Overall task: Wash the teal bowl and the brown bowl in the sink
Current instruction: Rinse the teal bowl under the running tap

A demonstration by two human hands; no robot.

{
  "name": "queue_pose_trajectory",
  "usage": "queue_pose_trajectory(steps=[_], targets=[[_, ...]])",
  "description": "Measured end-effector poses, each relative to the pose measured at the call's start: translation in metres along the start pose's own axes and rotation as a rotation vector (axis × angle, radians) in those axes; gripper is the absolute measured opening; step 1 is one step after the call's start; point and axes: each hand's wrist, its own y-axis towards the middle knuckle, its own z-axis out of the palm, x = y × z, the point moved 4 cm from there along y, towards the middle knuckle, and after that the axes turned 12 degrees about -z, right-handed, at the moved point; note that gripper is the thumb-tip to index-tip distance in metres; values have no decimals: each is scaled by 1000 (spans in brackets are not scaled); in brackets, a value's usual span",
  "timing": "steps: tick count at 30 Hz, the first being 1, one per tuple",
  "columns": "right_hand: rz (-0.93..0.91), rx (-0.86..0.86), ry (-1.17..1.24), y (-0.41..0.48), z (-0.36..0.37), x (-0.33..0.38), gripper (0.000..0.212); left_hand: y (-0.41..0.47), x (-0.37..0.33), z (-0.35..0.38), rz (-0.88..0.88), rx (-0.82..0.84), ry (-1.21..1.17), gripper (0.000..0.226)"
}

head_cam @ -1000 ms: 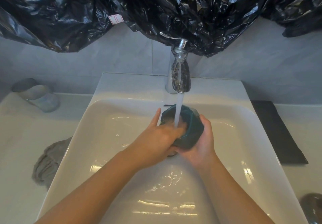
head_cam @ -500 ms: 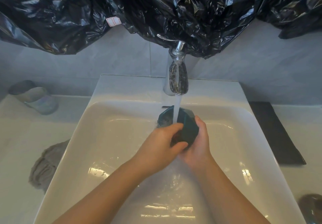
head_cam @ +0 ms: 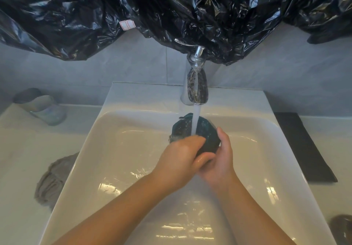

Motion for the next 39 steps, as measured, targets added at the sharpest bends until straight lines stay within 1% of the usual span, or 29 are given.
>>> queue_pose_trajectory(steps=[1,2,4,5,7,9,12,15,18,20,22,23,25,26,28,31,33,36,39], targets=[[-14,0,-2,0,0,1,52,-1,1,1,67,11,61,27],[-19,-6,-6,1,-1,2,52,-2,4,0,173,0,158,28],[7,-33,-31,3,-3,1,55,-2,15,-5,380,-52,422,33],[33,-36,-45,3,-3,-1,58,1,21,-9,426,-61,556,37],[57,-31,-62,4,-2,-4,60,7,30,-15,383,-30,748,46],[52,-26,-76,4,-2,-5,57,9,34,-14,322,-2,830,54],[53,-19,-89,4,-3,-5,53,8,30,-5,300,10,800,65],[63,-46,-92,3,-5,-5,52,6,23,-1,342,14,703,70],[77,-74,-77,4,-6,-5,59,3,19,-5,329,72,479,67],[68,-72,-58,4,-6,-5,64,1,17,-7,324,54,400,64],[64,-91,-17,4,-7,-5,62,-1,17,-8,334,-15,351,55],[67,-99,-3,4,-7,-5,62,-2,17,-8,345,-63,334,46],[77,-110,4,4,-7,-5,64,-4,22,-7,397,-167,354,16],[81,-112,-4,3,-7,-5,65,-5,26,-7,421,-203,386,6],[73,-91,-27,3,-5,-5,67,-3,32,-6,419,-223,497,21],[65,-44,-41,4,-4,-5,64,5,40,-6,284,-91,701,56],[72,-31,-87,5,-4,-5,60,6,40,-3,260,-31,684,68],[85,-45,-145,3,-5,-7,58,8,36,3,249,68,574,76],[57,-69,-191,2,-6,-4,54,8,32,6,172,116,599,83]])
